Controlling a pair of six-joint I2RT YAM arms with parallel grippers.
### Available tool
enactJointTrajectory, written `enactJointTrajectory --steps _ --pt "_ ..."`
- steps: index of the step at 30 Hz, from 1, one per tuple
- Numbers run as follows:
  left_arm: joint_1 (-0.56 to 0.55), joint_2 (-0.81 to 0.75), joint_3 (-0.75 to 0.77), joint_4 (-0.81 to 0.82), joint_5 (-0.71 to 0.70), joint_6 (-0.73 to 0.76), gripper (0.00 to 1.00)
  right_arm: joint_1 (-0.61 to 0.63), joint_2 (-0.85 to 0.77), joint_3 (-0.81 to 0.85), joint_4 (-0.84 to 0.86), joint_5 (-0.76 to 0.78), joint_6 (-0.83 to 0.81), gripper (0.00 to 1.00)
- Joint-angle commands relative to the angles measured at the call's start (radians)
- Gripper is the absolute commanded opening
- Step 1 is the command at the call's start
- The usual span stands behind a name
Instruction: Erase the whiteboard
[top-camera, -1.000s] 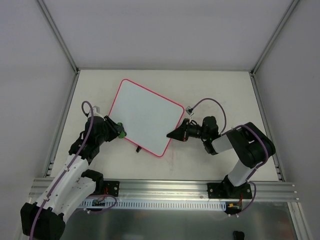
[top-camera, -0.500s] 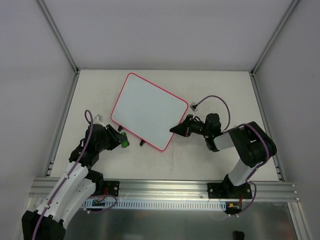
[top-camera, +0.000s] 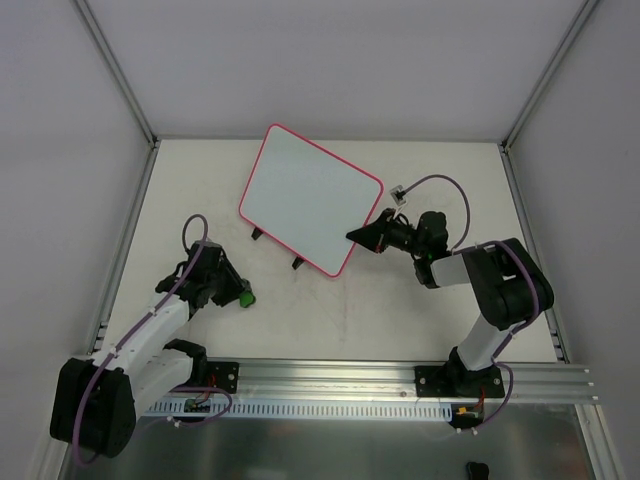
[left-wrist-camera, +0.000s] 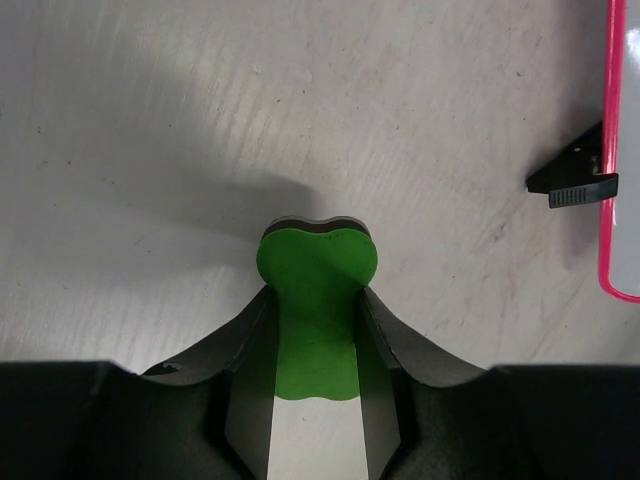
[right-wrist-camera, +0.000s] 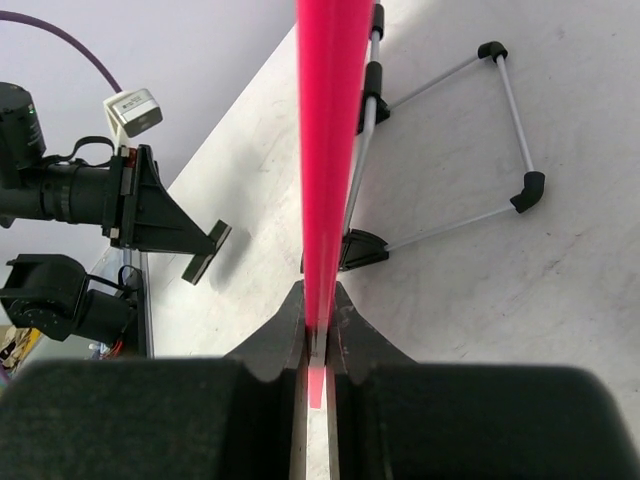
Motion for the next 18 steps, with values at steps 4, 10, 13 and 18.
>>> enactJointTrajectory --steps 4,10,13,18 --pt "0.022 0.027 0.062 0.002 -0.006 0.033 0.58 -0.021 0.014 0.068 0.160 0.029 -0.068 0.00" --pt "0.029 0.035 0.059 0.001 0.000 0.036 0.99 -0.029 0.028 0.064 0.168 0.024 -0.066 0.00" --pt "0.030 0.014 0.061 0.001 0.006 0.038 0.99 -0.029 0.035 0.064 0.179 0.026 -0.058 0.00" --pt "0.031 -0.043 0.067 -0.001 0.003 0.040 0.99 -0.034 0.052 0.058 0.217 0.031 -0.034 0.08"
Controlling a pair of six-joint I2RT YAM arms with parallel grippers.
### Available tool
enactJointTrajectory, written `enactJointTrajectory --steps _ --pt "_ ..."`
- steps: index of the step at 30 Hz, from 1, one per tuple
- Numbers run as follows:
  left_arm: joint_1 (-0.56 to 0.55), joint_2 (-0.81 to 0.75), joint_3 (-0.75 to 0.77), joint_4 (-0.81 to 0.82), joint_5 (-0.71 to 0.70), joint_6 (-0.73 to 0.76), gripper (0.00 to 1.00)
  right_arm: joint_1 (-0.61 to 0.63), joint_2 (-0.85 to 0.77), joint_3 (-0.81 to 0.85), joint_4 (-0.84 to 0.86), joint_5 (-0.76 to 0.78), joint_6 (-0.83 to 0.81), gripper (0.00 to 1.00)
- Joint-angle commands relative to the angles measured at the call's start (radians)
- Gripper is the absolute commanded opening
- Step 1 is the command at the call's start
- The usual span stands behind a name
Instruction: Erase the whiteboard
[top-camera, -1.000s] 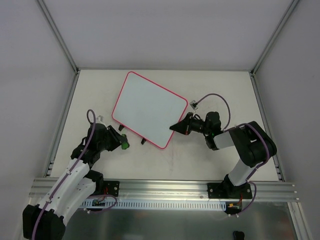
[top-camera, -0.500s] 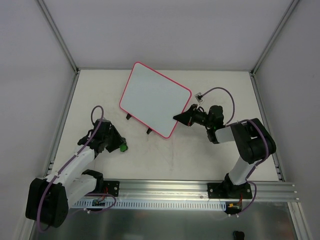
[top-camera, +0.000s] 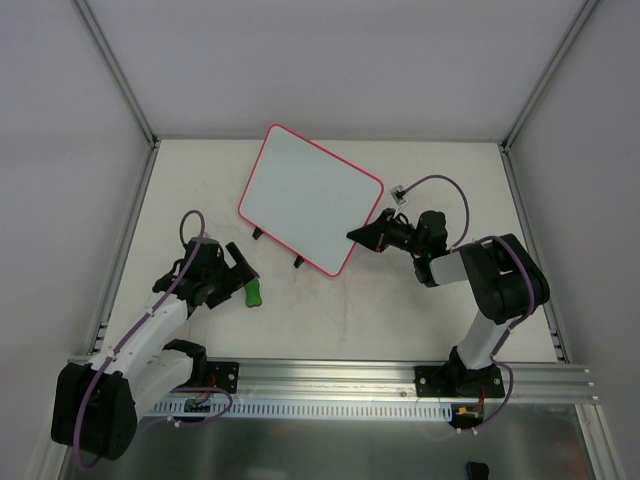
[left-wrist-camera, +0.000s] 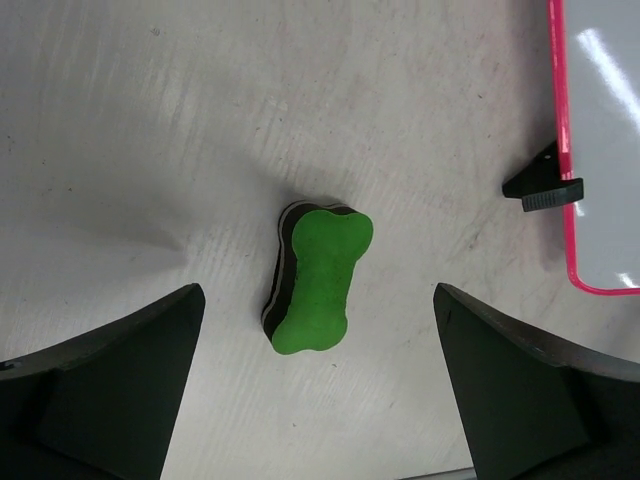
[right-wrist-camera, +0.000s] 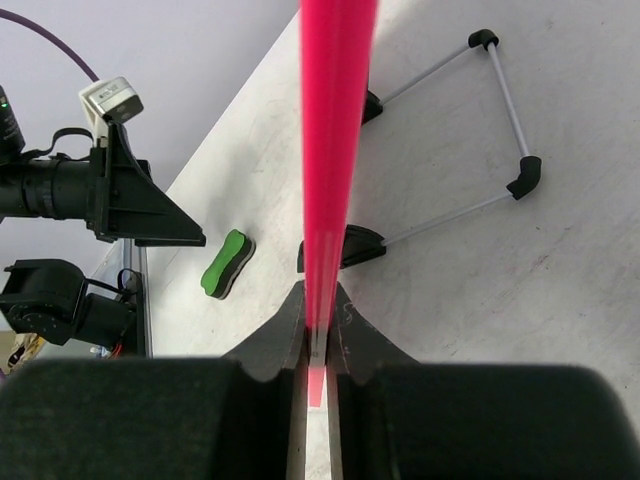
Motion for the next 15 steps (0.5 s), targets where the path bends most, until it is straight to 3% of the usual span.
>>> enactJointTrajectory --steps 1,2,6,13,15 --pt "0.012 -0.048 0.038 -0.006 0.008 0.015 0.99 -0.019 0.012 0.042 0.210 0.038 -0.039 0.09" --pt "0.012 -0.058 0.040 -0.006 0.007 0.018 0.99 -0.022 0.017 0.038 0.221 0.041 -0.032 0.19" --pt "0.012 -0.061 0.041 -0.012 0.010 0.024 0.99 -0.025 0.025 0.037 0.241 0.047 -0.015 0.32" --pt "0.010 -0.073 0.031 -0.013 0.013 0.026 0.99 -0.036 0.039 0.023 0.294 0.061 0.025 0.37" --pt "0.012 -0.078 0.029 -0.012 0.010 0.026 0.99 -0.042 0.045 0.017 0.313 0.067 0.034 0.45"
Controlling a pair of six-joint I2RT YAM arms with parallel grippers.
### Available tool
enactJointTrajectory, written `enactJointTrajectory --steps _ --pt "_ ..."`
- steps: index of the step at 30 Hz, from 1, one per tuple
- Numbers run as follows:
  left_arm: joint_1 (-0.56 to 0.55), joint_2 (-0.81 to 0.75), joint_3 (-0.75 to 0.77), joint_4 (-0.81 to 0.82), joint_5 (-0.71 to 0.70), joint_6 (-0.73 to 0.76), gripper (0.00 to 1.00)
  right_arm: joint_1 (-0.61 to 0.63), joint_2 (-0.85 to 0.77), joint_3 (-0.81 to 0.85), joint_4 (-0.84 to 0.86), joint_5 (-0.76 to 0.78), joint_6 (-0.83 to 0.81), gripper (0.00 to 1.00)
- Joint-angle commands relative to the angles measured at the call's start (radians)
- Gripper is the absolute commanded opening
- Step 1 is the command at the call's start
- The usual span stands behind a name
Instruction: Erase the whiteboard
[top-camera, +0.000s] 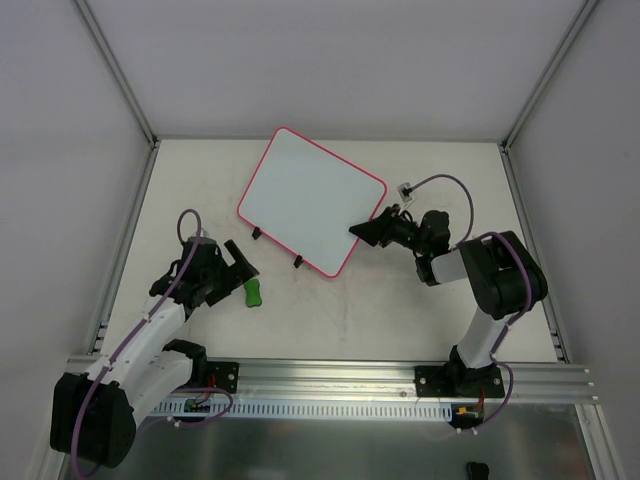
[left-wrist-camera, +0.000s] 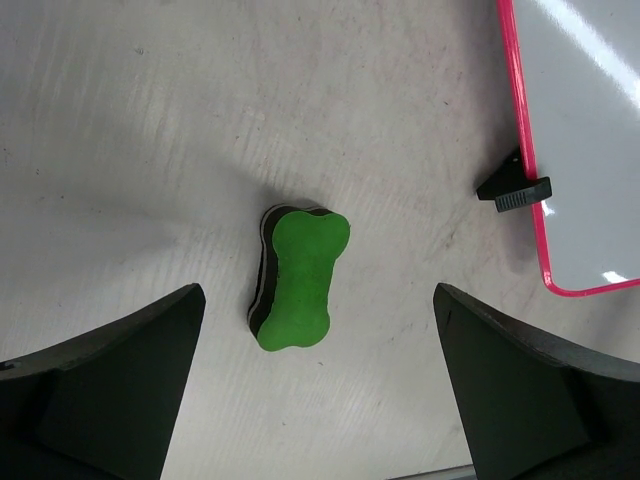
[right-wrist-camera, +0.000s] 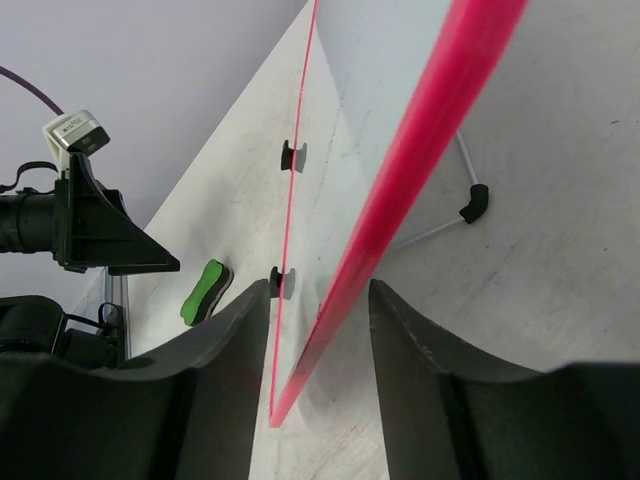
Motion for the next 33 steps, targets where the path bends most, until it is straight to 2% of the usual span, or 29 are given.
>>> enactJointTrajectory --steps 1,5,6,8,14,23,25,28,29,31,32,33 --pt "0.010 -0.022 0.021 -0.008 0.011 0.021 0.99 -0.015 0.010 0.011 0.252 0.025 0.013 0.49" --pt "0.010 -0.027 0.022 -0.008 0.014 0.024 0.99 -0.023 -0.011 -0.010 0.254 0.037 0.016 0.64" --pt "0.010 -0.030 0.021 -0.008 0.015 0.024 0.99 -0.027 -0.017 -0.013 0.254 0.037 0.018 0.80" --pt "0.010 -0.034 0.022 -0.007 0.015 0.024 0.99 -0.037 -0.042 -0.029 0.254 0.040 0.023 0.90" --pt "0.010 -0.069 0.024 -0.007 0.017 0.033 0.99 -0.076 -0.146 -0.091 0.252 0.037 0.049 0.99" --pt "0.012 -0.230 0.015 -0.007 0.000 0.073 0.99 -0.173 -0.481 -0.309 0.200 0.023 0.164 0.99" --pt "0.012 -0.255 0.011 -0.007 0.009 0.086 0.99 -0.172 -0.555 -0.338 0.108 0.028 0.152 0.99" --pt "0.010 -0.301 0.002 -0.007 0.018 0.109 0.99 -0.169 -0.736 -0.388 -0.138 0.066 0.083 0.99" --pt "0.012 -0.325 -0.005 -0.007 0.020 0.116 0.99 -0.169 -0.788 -0.389 -0.323 0.075 0.057 0.99" --pt "0.010 -0.349 -0.012 -0.007 0.014 0.139 0.99 -0.169 -0.948 -0.362 -0.540 0.117 -0.049 0.99" --pt "0.012 -0.367 -0.013 -0.008 0.012 0.151 0.99 -0.170 -1.000 -0.349 -0.732 0.132 -0.084 0.99" --pt "0.010 -0.376 -0.013 -0.007 0.005 0.166 0.99 -0.170 -1.086 -0.317 -0.830 0.167 -0.165 0.99"
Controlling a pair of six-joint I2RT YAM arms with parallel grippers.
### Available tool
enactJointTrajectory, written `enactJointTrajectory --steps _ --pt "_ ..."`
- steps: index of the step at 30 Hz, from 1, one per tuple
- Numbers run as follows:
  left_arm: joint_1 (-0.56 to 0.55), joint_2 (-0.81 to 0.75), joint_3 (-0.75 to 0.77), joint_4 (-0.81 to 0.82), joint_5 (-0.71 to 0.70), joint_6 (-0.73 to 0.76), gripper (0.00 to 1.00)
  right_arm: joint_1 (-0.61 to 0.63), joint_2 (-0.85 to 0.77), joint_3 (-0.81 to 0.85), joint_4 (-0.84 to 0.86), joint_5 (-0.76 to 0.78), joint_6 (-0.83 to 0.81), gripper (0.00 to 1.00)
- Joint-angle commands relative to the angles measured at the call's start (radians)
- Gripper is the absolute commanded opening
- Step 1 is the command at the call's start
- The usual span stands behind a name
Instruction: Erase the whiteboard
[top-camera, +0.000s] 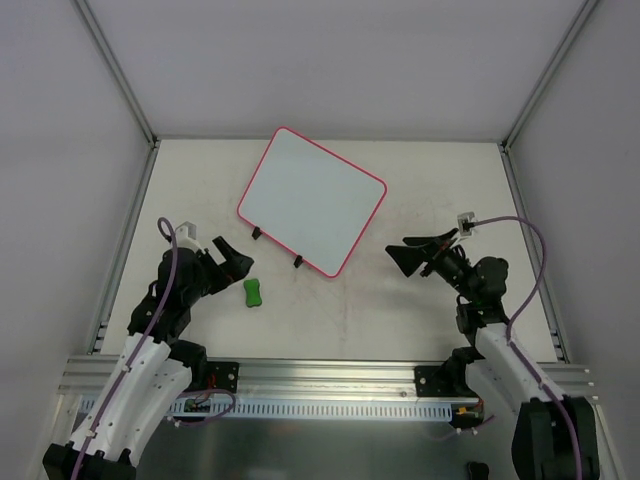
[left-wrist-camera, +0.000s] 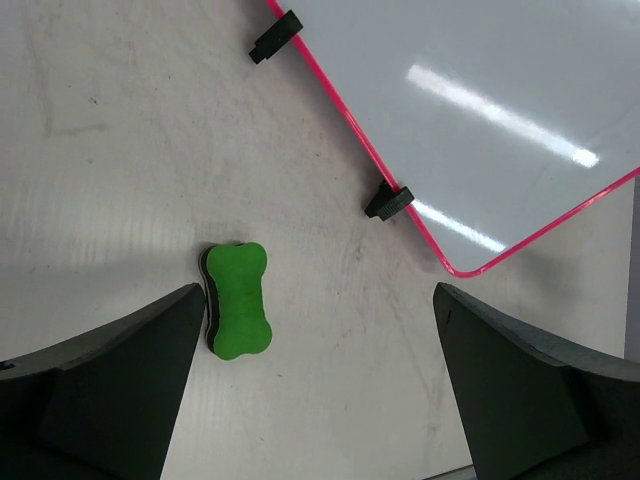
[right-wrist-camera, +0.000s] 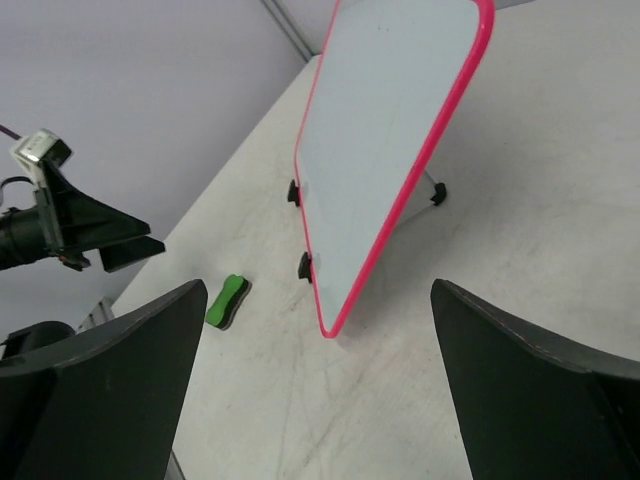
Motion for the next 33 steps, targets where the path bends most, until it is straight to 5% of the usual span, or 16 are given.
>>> enactJointTrajectory --steps 1,3,8,20,33 --pt "0.010 -0.043 -0.014 0.006 -0.005 0.074 0.99 -0.003 -0.180 0.071 -0.500 0.101 -0.214 0.99" --pt "0.012 -0.054 -0.015 0.008 -0.014 0.101 0.99 -0.002 -0.239 0.085 -0.663 0.154 -0.266 0.99" --pt "0.012 -0.081 -0.026 0.009 -0.069 0.136 0.99 -0.003 -0.311 0.065 -0.768 0.262 -0.273 0.99" --pt "0.010 -0.343 -0.141 0.027 -0.137 0.163 0.99 -0.003 -0.463 -0.048 -0.757 0.437 -0.237 0.99" --pt "0.012 -0.364 -0.192 0.064 -0.136 0.144 0.99 -0.003 -0.546 -0.084 -0.780 0.478 -0.239 0.99"
